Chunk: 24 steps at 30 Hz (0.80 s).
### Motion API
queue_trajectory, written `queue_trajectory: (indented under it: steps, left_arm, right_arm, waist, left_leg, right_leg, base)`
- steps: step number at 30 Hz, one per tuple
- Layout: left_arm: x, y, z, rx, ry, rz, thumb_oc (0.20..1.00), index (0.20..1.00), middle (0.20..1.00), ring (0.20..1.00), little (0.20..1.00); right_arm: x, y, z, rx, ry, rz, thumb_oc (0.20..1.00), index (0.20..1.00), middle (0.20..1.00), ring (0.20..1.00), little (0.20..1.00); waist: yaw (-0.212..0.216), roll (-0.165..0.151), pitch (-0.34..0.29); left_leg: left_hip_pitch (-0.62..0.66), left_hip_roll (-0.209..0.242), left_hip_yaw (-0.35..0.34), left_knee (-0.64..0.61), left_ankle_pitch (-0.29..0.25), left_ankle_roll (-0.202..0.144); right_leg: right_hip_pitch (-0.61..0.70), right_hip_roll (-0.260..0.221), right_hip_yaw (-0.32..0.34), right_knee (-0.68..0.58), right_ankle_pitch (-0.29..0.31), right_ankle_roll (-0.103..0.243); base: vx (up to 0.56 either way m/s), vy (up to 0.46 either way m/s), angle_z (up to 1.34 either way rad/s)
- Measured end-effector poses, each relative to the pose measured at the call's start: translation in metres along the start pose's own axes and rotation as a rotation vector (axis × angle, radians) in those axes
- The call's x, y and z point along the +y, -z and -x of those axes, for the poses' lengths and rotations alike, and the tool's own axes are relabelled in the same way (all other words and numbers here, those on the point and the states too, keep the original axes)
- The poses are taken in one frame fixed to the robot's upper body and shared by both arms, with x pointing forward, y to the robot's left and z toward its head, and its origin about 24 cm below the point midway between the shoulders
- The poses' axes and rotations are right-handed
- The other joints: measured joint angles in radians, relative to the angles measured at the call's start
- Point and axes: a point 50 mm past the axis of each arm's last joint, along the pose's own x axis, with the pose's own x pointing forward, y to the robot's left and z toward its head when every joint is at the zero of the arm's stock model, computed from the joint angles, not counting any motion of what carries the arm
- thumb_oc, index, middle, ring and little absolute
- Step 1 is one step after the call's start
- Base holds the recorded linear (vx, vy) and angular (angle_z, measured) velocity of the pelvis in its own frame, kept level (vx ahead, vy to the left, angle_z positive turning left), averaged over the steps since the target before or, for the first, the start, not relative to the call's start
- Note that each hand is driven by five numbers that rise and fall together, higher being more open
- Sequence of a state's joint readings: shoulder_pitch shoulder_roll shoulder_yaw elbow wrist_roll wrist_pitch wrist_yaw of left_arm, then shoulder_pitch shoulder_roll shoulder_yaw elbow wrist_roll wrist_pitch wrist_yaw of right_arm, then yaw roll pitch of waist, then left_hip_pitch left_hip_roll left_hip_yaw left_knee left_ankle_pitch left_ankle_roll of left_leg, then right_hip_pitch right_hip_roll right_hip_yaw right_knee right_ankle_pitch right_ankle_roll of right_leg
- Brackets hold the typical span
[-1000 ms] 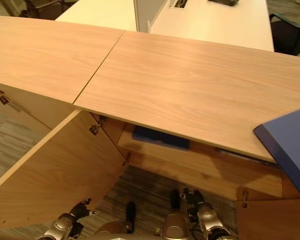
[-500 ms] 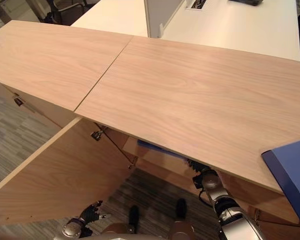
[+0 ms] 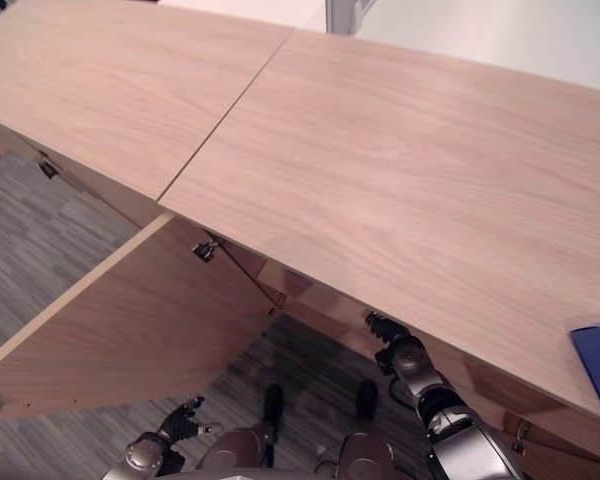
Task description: Put the empty folder in the office cabinet
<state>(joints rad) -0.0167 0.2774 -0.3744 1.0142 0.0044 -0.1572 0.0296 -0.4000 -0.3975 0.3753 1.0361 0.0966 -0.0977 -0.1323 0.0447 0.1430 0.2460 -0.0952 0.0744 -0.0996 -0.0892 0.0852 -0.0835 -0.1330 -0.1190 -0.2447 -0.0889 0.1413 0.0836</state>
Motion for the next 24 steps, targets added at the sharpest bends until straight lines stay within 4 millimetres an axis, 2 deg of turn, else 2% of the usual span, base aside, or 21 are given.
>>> queue_trajectory:
  steps: [4, 8, 9, 11, 14, 19, 22, 24]
  left_arm:
    - [0.001, -0.015, -0.004, -0.049, 0.002, -0.010, 1.000, 1.000, 1.000, 1.000, 1.000]
    - [0.004, -0.028, -0.007, -0.093, -0.008, -0.001, 1.000, 1.000, 1.000, 1.000, 1.000]
    - [0.006, -0.035, -0.009, -0.111, -0.004, -0.030, 1.000, 1.000, 1.000, 1.000, 1.000]
    - [0.007, -0.042, -0.010, -0.133, -0.005, -0.034, 1.000, 1.000, 1.000, 1.000, 1.000]
    - [0.010, -0.042, -0.010, -0.134, -0.013, -0.012, 1.000, 1.000, 1.000, 1.000, 1.000]
    - [0.017, -0.045, -0.009, -0.149, -0.022, -0.026, 1.000, 1.000, 1.000, 1.000, 1.000]
    - [0.019, -0.053, -0.010, -0.179, -0.019, -0.042, 1.000, 1.000, 1.000, 1.000, 1.000]
    - [0.020, -0.054, -0.010, -0.183, -0.016, -0.027, 1.000, 1.000, 1.000, 1.000, 1.000]
  right_arm:
    - [0.001, -0.009, -0.003, -0.020, -0.003, 0.008, 0.200, 0.200, 0.200, 0.200, 0.200]
    - [-0.006, -0.023, -0.009, -0.041, 0.024, 0.011, 0.200, 0.200, 0.200, 0.200, 0.200]
    - [-0.014, -0.034, -0.013, -0.060, 0.053, 0.012, 0.200, 0.200, 0.200, 0.200, 0.200]
    - [-0.022, -0.042, -0.015, -0.074, 0.078, 0.012, 0.200, 0.200, 0.200, 0.200, 0.200]
    - [-0.031, -0.057, -0.018, -0.105, 0.103, -0.004, 0.200, 0.200, 0.200, 0.200, 0.200]
    - [-0.051, -0.077, -0.022, -0.142, 0.167, -0.020, 0.200, 0.200, 0.200, 0.200, 0.200]
    - [-0.077, -0.102, -0.022, -0.202, 0.247, -0.061, 0.200, 0.200, 0.200, 0.200, 0.200]
    - [-0.083, -0.109, -0.022, -0.217, 0.266, -0.090, 0.200, 0.200, 0.200, 0.200, 0.200]
  waist:
    - [0.007, 0.018, 0.029]
    - [0.021, 0.027, 0.056]
    - [0.020, 0.034, 0.075]
    - [0.026, 0.044, 0.101]
    - [0.047, 0.047, 0.112]
    - [0.054, 0.051, 0.141]
    - [0.073, 0.058, 0.173]
    - [0.069, 0.059, 0.175]
  left_leg:
    - [-0.023, 0.000, -0.020, 0.000, 0.005, -0.005]
    - [-0.059, 0.000, -0.031, 0.000, 0.015, -0.010]
    - [-0.073, 0.000, -0.046, 0.000, 0.024, -0.010]
    - [-0.084, 0.000, -0.059, 0.001, 0.029, -0.013]
    - [-0.109, 0.000, -0.062, 0.001, 0.033, -0.015]
    - [-0.139, -0.002, -0.084, 0.012, 0.034, -0.016]
    - [-0.155, -0.003, -0.089, 0.020, 0.035, -0.016]
    - [-0.179, -0.009, -0.093, 0.028, 0.037, -0.018]
  right_leg:
    - [-0.009, 0.003, -0.018, 0.000, -0.006, 0.005]
    - [-0.036, 0.005, -0.027, 0.000, -0.005, 0.005]
    - [-0.048, 0.004, -0.038, 0.000, -0.005, 0.006]
    - [-0.051, 0.004, -0.046, 0.001, -0.004, 0.006]
    - [-0.076, 0.004, -0.047, 0.001, -0.003, 0.005]
    - [-0.086, 0.005, -0.071, 0.001, -0.005, 0.004]
    - [-0.097, 0.005, -0.073, 0.001, -0.005, 0.004]
    - [-0.115, 0.000, -0.073, 0.001, -0.002, 0.008]
  base:
    - [-0.05, 0.004, 0.13]
    - [-0.05, 0.008, 0.11]
    - [-0.03, 0.008, 0.25]
    - [-0.04, 0.008, 0.22]
    - [-0.03, 0.005, 0.04]
    - [-0.02, -0.015, 0.14]
    - [-0.04, -0.006, 0.05]
    - [-0.02, -0.001, 0.05]
